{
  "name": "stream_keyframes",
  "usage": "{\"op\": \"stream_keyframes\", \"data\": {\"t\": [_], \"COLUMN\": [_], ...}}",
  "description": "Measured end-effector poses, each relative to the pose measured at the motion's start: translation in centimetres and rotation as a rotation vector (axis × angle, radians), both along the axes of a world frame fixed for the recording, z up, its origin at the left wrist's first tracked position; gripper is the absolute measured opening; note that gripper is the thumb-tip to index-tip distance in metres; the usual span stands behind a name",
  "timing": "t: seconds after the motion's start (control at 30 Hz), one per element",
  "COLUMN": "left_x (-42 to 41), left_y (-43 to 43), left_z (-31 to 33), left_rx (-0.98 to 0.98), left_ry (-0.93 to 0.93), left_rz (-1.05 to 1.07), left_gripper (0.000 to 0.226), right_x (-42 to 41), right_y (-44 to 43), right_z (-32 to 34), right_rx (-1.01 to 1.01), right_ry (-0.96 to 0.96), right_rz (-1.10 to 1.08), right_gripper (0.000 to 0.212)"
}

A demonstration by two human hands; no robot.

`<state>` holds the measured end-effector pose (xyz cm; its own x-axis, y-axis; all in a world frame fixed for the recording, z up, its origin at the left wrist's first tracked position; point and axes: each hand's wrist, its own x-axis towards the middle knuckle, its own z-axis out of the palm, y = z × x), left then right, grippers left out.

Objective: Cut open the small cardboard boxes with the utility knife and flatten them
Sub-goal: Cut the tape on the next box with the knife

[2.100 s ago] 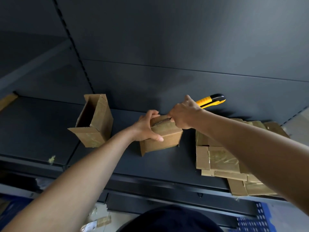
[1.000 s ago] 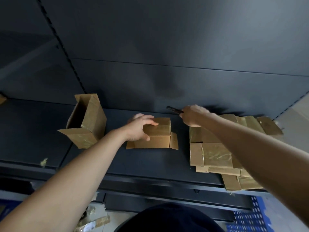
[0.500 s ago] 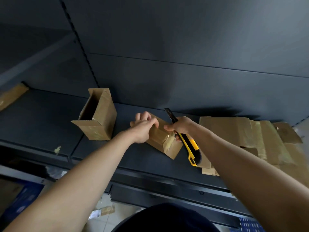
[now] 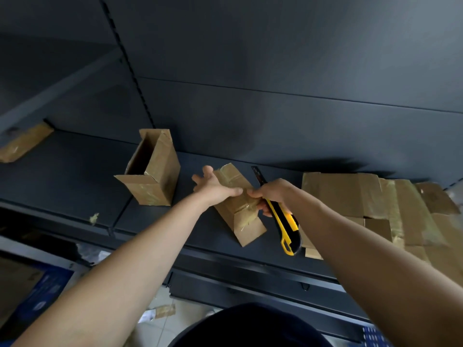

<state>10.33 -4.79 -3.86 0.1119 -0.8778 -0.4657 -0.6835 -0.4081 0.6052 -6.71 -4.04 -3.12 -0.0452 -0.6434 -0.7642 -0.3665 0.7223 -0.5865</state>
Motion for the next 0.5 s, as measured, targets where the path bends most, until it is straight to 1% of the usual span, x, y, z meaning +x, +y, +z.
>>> {"op": "stream_keyframes", "data": {"t": [0.07,0.1,0.23,0.33,0.4,0.5], "left_x": [-0.4,-0.4,-0.5,-0.2,0.1,-0.1], "left_y": [-0.3,-0.5,-1.1,-1.4,-1.5,-1.8], "left_z": [0.2,0.3,0.3,0.2,0.3,0.4], "left_rx": [0.017,0.02,-0.068,-0.162,-0.251,-0.389], "left_ry": [0.08,0.117,0.076,0.025,-0.033,-0.13], "left_rz": [0.024,0.035,-0.035,-0.144,-0.223,-0.377], "left_gripper": [0.089,0.087,0.074,0.065,0.054,0.042], "right_x": [-0.1,-0.2,-0.1,-0.6,-1.1,-1.7], "right_y": [-0.1,-0.2,-0.6,-1.0,-1.1,-1.0], "right_z": [0.3,0.3,-0.1,0.2,0.5,0.7], "right_rx": [0.042,0.026,-0.212,-0.347,-0.342,-0.253], "right_ry": [-0.006,-0.003,0.024,0.022,-0.056,-0.188], "right_rz": [0.056,0.047,-0.028,0.018,0.011,-0.076], "right_gripper": [0.029,0.031,0.035,0.028,0.026,0.027]}}
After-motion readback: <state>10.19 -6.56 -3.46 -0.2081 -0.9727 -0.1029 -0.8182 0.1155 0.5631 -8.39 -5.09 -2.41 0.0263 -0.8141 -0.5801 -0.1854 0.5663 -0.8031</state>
